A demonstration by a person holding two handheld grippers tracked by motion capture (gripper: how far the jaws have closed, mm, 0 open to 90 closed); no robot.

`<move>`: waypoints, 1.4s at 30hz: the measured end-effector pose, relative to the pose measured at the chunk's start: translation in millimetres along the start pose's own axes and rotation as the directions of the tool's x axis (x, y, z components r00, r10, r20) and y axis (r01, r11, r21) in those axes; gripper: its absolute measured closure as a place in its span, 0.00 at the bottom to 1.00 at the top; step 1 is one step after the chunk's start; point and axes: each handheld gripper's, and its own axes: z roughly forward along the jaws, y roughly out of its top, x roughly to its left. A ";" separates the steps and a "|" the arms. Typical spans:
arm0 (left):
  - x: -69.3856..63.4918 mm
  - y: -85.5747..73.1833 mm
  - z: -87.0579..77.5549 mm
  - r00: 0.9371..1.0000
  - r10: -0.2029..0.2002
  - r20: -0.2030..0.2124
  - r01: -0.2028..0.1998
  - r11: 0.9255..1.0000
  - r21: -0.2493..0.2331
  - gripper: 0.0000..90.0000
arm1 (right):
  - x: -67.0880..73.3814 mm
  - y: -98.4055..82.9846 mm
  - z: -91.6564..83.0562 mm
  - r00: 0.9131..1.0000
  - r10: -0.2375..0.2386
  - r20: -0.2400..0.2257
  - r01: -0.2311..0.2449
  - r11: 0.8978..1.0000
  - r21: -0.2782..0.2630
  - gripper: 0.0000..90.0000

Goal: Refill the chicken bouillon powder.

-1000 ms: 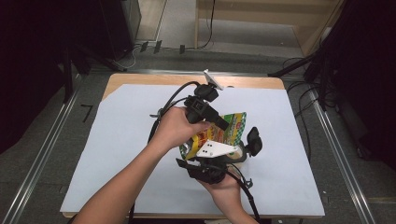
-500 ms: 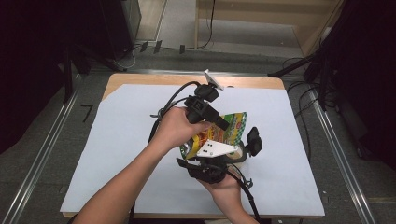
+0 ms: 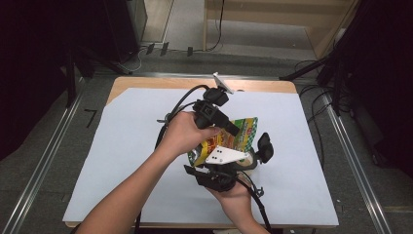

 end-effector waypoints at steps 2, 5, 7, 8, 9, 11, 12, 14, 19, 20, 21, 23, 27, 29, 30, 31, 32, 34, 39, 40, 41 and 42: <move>1.3 0.2 0.8 1.000 -0.010 0.000 0.010 1.000 -0.003 0.87 | -0.2 0.6 -0.2 1.000 0.003 -0.005 -0.003 1.000 0.002 0.80; 3.1 0.8 0.6 1.000 -0.009 -0.001 0.009 1.000 0.005 0.87 | 0.1 1.2 -0.5 1.000 0.011 -0.011 -0.011 1.000 0.001 0.80; 3.5 1.1 0.9 1.000 -0.014 0.001 0.014 1.000 0.002 0.87 | 0.2 2.0 -1.1 1.000 0.016 -0.017 -0.016 1.000 0.000 0.80; 3.9 1.2 1.2 1.000 -0.015 0.003 0.015 1.000 0.000 0.87 | 0.2 2.5 -1.5 1.000 0.017 -0.018 -0.017 1.000 0.001 0.80; 4.1 1.2 1.3 1.000 -0.016 0.005 0.016 1.000 -0.001 0.87 | 0.1 2.6 -1.6 1.000 0.018 -0.018 -0.018 1.000 0.002 0.80; 4.4 1.2 1.4 1.000 -0.014 0.004 0.014 1.000 0.001 0.86 | 0.1 2.7 -1.6 1.000 0.017 -0.019 -0.017 1.000 0.003 0.79; 4.7 1.2 1.3 1.000 -0.013 0.003 0.013 1.000 0.003 0.86 | 0.2 2.7 -1.7 1.000 0.017 -0.019 -0.017 1.000 0.003 0.79; 5.4 1.3 1.4 1.000 -0.014 0.002 0.014 1.000 0.005 0.86 | 0.7 3.0 -2.0 1.000 0.017 -0.018 -0.017 1.000 0.007 0.79; 7.0 1.1 1.7 1.000 -0.018 0.003 0.018 1.000 0.009 0.86 | 0.8 3.6 -2.2 1.000 0.014 -0.021 -0.014 1.000 0.013 0.79; 7.2 1.1 1.8 1.000 -0.018 0.004 0.018 1.000 0.009 0.86 | 0.8 3.7 -2.2 1.000 0.015 -0.021 -0.014 1.000 0.015 0.79; 7.3 1.0 1.9 1.000 -0.019 0.004 0.019 1.000 0.009 0.86 | 0.9 3.6 -2.1 1.000 0.016 -0.021 -0.015 1.000 0.014 0.79; 7.7 0.9 2.0 1.000 -0.020 0.002 0.020 1.000 0.010 0.86 | 0.9 3.8 -1.9 1.000 0.017 -0.021 -0.016 1.000 0.016 0.79; 8.2 0.9 2.2 1.000 -0.024 0.001 0.024 1.000 0.010 0.86 | 1.3 4.0 -1.8 1.000 0.017 -0.023 -0.017 1.000 0.016 0.79; 8.3 0.8 2.1 1.000 -0.019 0.001 0.019 1.000 0.012 0.86 | 1.6 4.1 -1.9 1.000 0.016 -0.023 -0.016 1.000 0.014 0.79; 8.3 0.8 2.1 1.000 -0.019 0.001 0.019 1.000 0.012 0.86 | 1.6 4.1 -1.9 1.000 0.016 -0.023 -0.016 1.000 0.014 0.79; 8.3 0.7 2.2 1.000 -0.019 0.002 0.019 1.000 0.012 0.86 | 1.7 4.1 -1.9 1.000 0.016 -0.023 -0.016 1.000 0.015 0.79; 8.4 0.6 2.3 1.000 -0.020 0.002 0.020 1.000 0.012 0.86 | 1.7 4.0 -1.9 1.000 0.016 -0.024 -0.016 1.000 0.015 0.79; 8.7 0.3 2.5 1.000 -0.021 -0.002 0.021 1.000 0.011 0.86 | 1.9 3.8 -1.9 1.000 0.017 -0.024 -0.017 1.000 0.017 0.79; 8.7 -1.2 2.7 1.000 -0.025 0.006 0.025 1.000 0.012 0.86 | 2.9 2.5 -1.0 1.000 0.015 -0.023 -0.014 1.000 0.017 0.79; 8.7 -1.4 2.6 1.000 -0.022 0.005 0.022 1.000 0.013 0.86 | 3.2 2.3 -0.7 1.000 0.015 -0.022 -0.014 1.000 0.018 0.79; 8.7 -1.7 2.5 1.000 -0.020 0.006 0.020 1.000 0.015 0.86 | 3.3 1.8 -0.5 1.000 0.014 -0.023 -0.013 1.000 0.018 0.79; 8.7 -1.7 2.5 1.000 -0.020 0.006 0.020 1.000 0.015 0.86 | 3.6 1.4 0.0 1.000 0.014 -0.023 -0.013 1.000 0.015 0.79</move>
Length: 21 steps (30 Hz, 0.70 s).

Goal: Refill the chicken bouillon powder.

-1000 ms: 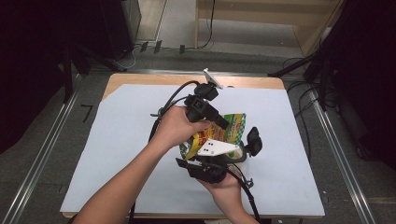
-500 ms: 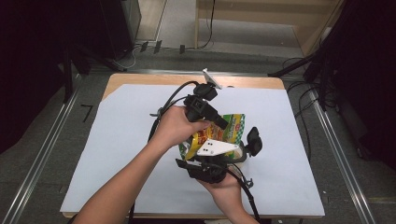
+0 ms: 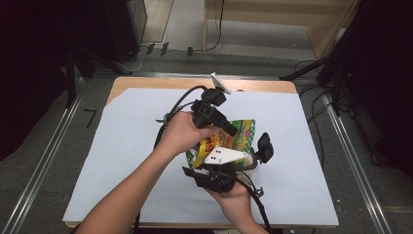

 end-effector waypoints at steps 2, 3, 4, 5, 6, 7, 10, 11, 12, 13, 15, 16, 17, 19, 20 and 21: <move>0.1 -0.8 0.1 1.000 0.000 0.006 0.000 1.000 -0.005 0.86 | 0.9 -0.7 0.6 1.000 -0.001 0.005 0.001 1.000 -0.003 0.77; 0.1 -0.8 0.1 1.000 0.000 0.006 0.000 1.000 -0.005 0.86 | 0.9 -0.7 0.6 1.000 -0.001 0.005 0.001 1.000 -0.003 0.77; -0.4 -1.0 0.0 1.000 0.001 0.005 -0.001 1.000 -0.007 0.86 | 1.7 -1.3 1.1 1.000 -0.004 0.009 0.004 1.000 -0.006 0.76; -0.9 -1.0 -0.2 1.000 0.005 0.000 -0.005 1.000 -0.005 0.86 | 1.8 -1.6 1.3 1.000 -0.009 0.011 0.009 1.000 -0.008 0.76; -1.4 -1.0 -0.3 1.000 0.005 0.000 -0.005 1.000 -0.008 0.86 | 1.8 -1.9 1.6 1.000 -0.013 0.015 0.013 1.000 -0.010 0.76; -2.1 -1.0 -0.5 1.000 0.007 -0.001 -0.007 1.000 -0.010 0.86 | 1.7 -2.0 1.8 1.000 -0.016 0.020 0.016 1.000 -0.009 0.76; -3.3 -0.9 -1.0 1.000 0.010 -0.003 -0.010 1.000 -0.026 0.87 | 1.0 -1.7 1.7 1.000 -0.016 0.026 0.016 1.000 -0.012 0.77; -3.6 0.0 -2.7 1.000 0.010 -0.007 -0.010 0.999 -0.033 0.87 | -1.1 -0.6 1.0 0.999 -0.008 0.031 0.009 1.000 -0.015 0.77; -3.6 0.0 -2.7 1.000 0.010 -0.007 -0.010 0.999 -0.033 0.87 | -1.1 -0.6 1.0 0.999 -0.008 0.031 0.009 1.000 -0.015 0.77; -4.0 1.2 -3.6 1.000 0.012 -0.015 -0.013 0.999 -0.035 0.87 | -3.3 0.4 1.1 0.999 -0.008 0.038 0.009 1.000 -0.016 0.76; -4.8 1.8 -3.5 1.000 0.014 -0.018 -0.014 0.999 -0.037 0.87 | -3.9 1.2 1.5 0.999 -0.004 0.040 0.005 1.000 -0.021 0.76; -4.8 1.8 -3.5 1.000 0.014 -0.018 -0.015 0.999 -0.038 0.87 | -3.9 1.4 1.7 0.999 -0.004 0.040 0.005 1.000 -0.023 0.76; -4.8 1.8 -3.5 1.000 0.014 -0.018 -0.015 0.999 -0.038 0.87 | -4.0 1.3 1.6 0.999 -0.004 0.041 0.005 1.000 -0.021 0.76; -4.5 1.5 -3.7 1.000 0.015 -0.016 -0.016 0.999 -0.043 0.87 | -4.5 1.2 1.6 0.999 -0.010 0.045 0.011 1.000 -0.018 0.76; -4.6 1.5 -4.1 1.000 0.015 -0.016 -0.016 0.999 -0.044 0.87 | -5.0 1.4 1.6 0.999 -0.015 0.046 0.015 1.000 -0.016 0.77; -4.8 1.7 -5.0 1.000 0.017 -0.018 -0.018 0.999 -0.042 0.87 | -5.2 1.6 1.5 0.999 -0.017 0.048 0.018 1.000 -0.016 0.77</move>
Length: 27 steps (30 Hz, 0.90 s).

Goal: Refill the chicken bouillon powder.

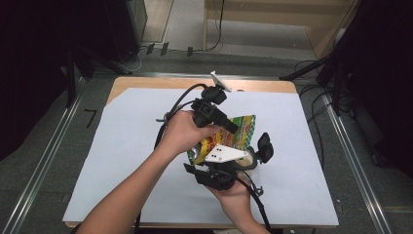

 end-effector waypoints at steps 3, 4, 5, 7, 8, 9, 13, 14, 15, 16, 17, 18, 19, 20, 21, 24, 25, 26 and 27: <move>0.3 0.1 -0.7 1.000 -0.003 0.001 0.003 1.000 -0.006 0.87 | -0.2 0.9 0.2 1.000 -0.002 0.001 0.002 1.000 -0.003 0.77; 0.6 0.2 -1.2 1.000 -0.002 0.000 0.002 1.000 -0.006 0.87 | -0.3 1.2 0.3 1.000 -0.002 0.000 0.002 1.000 -0.001 0.77; 0.8 0.3 -1.7 1.000 -0.002 0.001 0.002 1.000 -0.007 0.87 | -0.3 1.6 0.5 1.000 -0.002 0.000 0.002 1.000 -0.002 0.77; 0.9 0.5 -2.2 1.000 -0.004 -0.001 0.004 1.000 -0.013 0.87 | -0.4 2.1 0.7 1.000 -0.002 0.001 0.002 1.000 -0.001 0.77; 1.7 2.0 -3.2 1.000 -0.005 0.003 0.005 1.000 -0.014 0.87 | -1.0 3.3 0.7 1.000 -0.006 0.005 0.006 1.000 -0.001 0.77; 1.7 3.2 -3.2 1.000 -0.006 0.000 0.006 1.000 -0.014 0.87 | -1.7 3.8 0.7 1.000 -0.008 0.005 0.008 1.000 -0.003 0.77; 1.0 8.4 -1.2 1.000 -0.006 -0.007 0.006 1.000 -0.007 0.87 | -4.4 5.4 0.9 1.000 0.008 0.003 -0.008 1.000 -0.008 0.76; 1.3 12.0 0.4 1.000 -0.006 -0.009 0.006 1.000 0.001 0.87 | -6.9 6.1 0.2 1.000 0.019 0.006 -0.019 1.000 -0.013 0.75; 1.5 13.6 1.2 1.000 -0.005 -0.008 0.005 1.000 0.006 0.87 | -8.1 6.3 -0.6 1.000 0.025 0.006 -0.025 1.000 -0.012 0.75; 1.5 13.6 1.2 1.000 -0.005 -0.008 0.005 1.000 0.006 0.87 | -8.1 6.3 -0.6 1.000 0.025 0.006 -0.025 1.000 -0.012 0.75; 2.4 16.2 3.0 1.000 -0.010 0.000 0.010 1.000 0.009 0.87 | -10.4 6.7 -2.3 0.999 0.038 0.005 -0.037 0.999 -0.017 0.75; 3.1 17.4 4.1 1.000 -0.014 0.005 0.014 1.000 0.010 0.87 | -11.2 6.9 -3.2 0.999 0.040 0.004 -0.040 0.999 -0.015 0.75; 4.1 18.5 5.3 1.000 -0.019 0.001 0.019 1.000 0.019 0.87 | -11.9 7.2 -4.1 0.999 0.041 0.003 -0.041 0.999 -0.016 0.75; 4.1 18.5 5.3 1.000 -0.019 0.001 0.019 1.000 0.019 0.87 | -12.0 7.5 -4.9 0.999 0.048 -0.003 -0.048 0.999 -0.015 0.75; 5.4 19.6 6.5 1.000 -0.021 -0.004 0.021 0.999 0.031 0.86 | -11.9 7.6 -5.3 0.999 0.053 -0.007 -0.053 0.998 -0.014 0.75; 10.5 21.0 9.6 0.999 -0.035 -0.001 0.035 0.999 0.040 0.86 | -12.0 7.6 -6.1 0.999 0.052 -0.003 -0.052 0.999 -0.008 0.75; 10.5 21.0 9.6 0.999 -0.035 -0.001 0.035 0.999 0.040 0.86 | -12.0 7.7 -6.4 0.999 0.052 -0.003 -0.052 0.999 -0.008 0.75; 11.0 21.3 9.5 0.999 -0.038 -0.002 0.038 0.999 0.039 0.86 | -11.9 7.9 -6.6 0.999 0.050 0.000 -0.050 0.999 -0.010 0.75; 12.7 21.5 9.0 0.999 -0.043 0.006 0.043 0.999 0.031 0.86 | -11.8 8.2 -6.7 0.999 0.047 0.002 -0.047 0.999 -0.015 0.75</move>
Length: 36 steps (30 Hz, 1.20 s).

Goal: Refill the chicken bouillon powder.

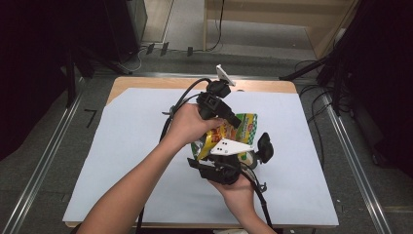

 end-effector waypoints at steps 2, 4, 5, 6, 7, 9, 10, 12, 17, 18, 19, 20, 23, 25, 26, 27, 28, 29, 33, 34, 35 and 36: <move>0.3 0.2 -0.6 1.000 -0.005 -0.005 0.005 1.000 -0.002 0.86 | 0.2 0.5 -0.3 1.000 -0.002 0.000 0.002 1.000 -0.001 0.75; 4.2 0.2 -2.4 1.000 -0.011 -0.001 0.011 1.000 -0.003 0.86 | 0.9 1.7 -1.3 1.000 -0.012 0.012 0.012 1.000 -0.004 0.74; 5.0 -0.1 -2.8 1.000 -0.013 -0.002 0.013 1.000 -0.004 0.86 | 1.1 1.9 -1.5 1.000 -0.016 0.013 0.016 1.000 -0.004 0.74; 5.3 -0.7 -3.1 1.000 -0.017 -0.005 0.017 1.000 -0.007 0.86 | 1.3 1.9 -1.4 1.000 -0.018 0.012 0.018 1.000 -0.005 0.74; 5.9 -1.3 -3.6 1.000 -0.018 -0.004 0.018 1.000 -0.008 0.86 | 1.2 1.8 -1.2 1.000 -0.022 0.012 0.022 1.000 -0.004 0.74; 7.3 -2.2 -4.5 1.000 -0.019 -0.002 0.019 1.000 -0.007 0.86 | 1.6 1.5 -0.8 1.000 -0.021 0.010 0.021 1.000 -0.003 0.74; 7.3 -2.2 -4.5 1.000 -0.019 -0.002 0.019 1.000 -0.007 0.86 | 2.3 1.5 -0.7 1.000 -0.020 0.009 0.021 1.000 -0.004 0.73; 9.5 -3.8 -6.4 1.000 -0.028 -0.001 0.027 1.000 -0.008 0.86 | 3.1 1.5 -0.8 1.000 -0.022 0.008 0.022 1.000 -0.006 0.73; 7.5 -5.6 -7.4 1.000 -0.028 -0.010 0.028 1.000 0.002 0.86 | 2.7 0.4 0.1 1.000 -0.018 -0.003 0.018 1.000 -0.003 0.75; 5.4 -6.0 -7.2 1.000 -0.020 -0.013 0.020 1.000 0.007 0.86 | 2.7 0.1 0.6 1.000 -0.015 -0.008 0.015 1.000 0.002 0.76; 3.1 -6.6 -6.8 1.000 -0.010 -0.016 0.010 1.000 0.008 0.86 | 2.6 -0.3 1.3 1.000 -0.015 -0.013 0.015 1.000 0.006 0.76; 0.5 -7.1 -6.2 1.000 -0.006 -0.017 0.006 1.000 0.004 0.87 | 3.0 -0.6 1.9 1.000 -0.010 -0.017 0.010 1.000 0.009 0.77; -3.7 -7.8 -6.0 1.000 0.007 -0.027 -0.007 1.000 0.012 0.87 | 3.4 -1.1 2.1 1.000 -0.005 -0.023 0.005 1.000 0.010 0.79; -3.7 -7.9 -5.8 1.000 0.008 -0.024 -0.007 1.000 0.013 0.87 | 3.6 -1.0 1.9 1.000 0.000 -0.031 0.000 1.000 0.009 0.79; -3.6 -7.9 -6.0 1.000 0.007 -0.027 -0.006 1.000 0.015 0.87 | 4.1 -0.8 1.6 0.999 0.002 -0.032 -0.001 1.000 0.010 0.79; -3.6 -7.9 -6.0 1.000 0.007 -0.027 -0.006 1.000 0.015 0.87 | 4.1 -0.8 1.6 0.999 0.002 -0.032 -0.001 1.000 0.010 0.79; -3.4 -8.0 -6.1 1.000 0.003 -0.028 -0.002 1.000 0.016 0.87 | 4.7 -0.5 1.1 0.999 0.000 -0.035 0.000 1.000 0.006 0.79; -3.4 -8.1 -6.1 1.000 0.003 -0.029 -0.002 1.000 0.016 0.87 | 5.0 -0.4 1.1 0.999 -0.003 -0.035 0.003 1.000 0.003 0.79; -3.6 -8.1 -6.0 1.000 0.008 -0.029 -0.007 1.000 0.021 0.87 | 5.4 -0.6 1.5 0.999 -0.007 -0.032 0.007 1.000 0.005 0.79; -3.8 -8.0 -5.9 1.000 0.007 -0.028 -0.006 1.000 0.022 0.87 | 5.6 -0.5 1.4 1.000 -0.008 -0.030 0.008 1.000 0.005 0.79; -3.8 -8.0 -5.9 1.000 0.007 -0.028 -0.006 1.000 0.022 0.87 | 5.6 -0.5 1.4 1.000 -0.008 -0.030 0.008 1.000 0.005 0.79; -4.0 -7.9 -5.8 1.000 0.006 -0.028 -0.005 1.000 0.023 0.87 | 5.9 -0.2 0.9 0.999 -0.008 -0.031 0.008 1.000 0.001 0.78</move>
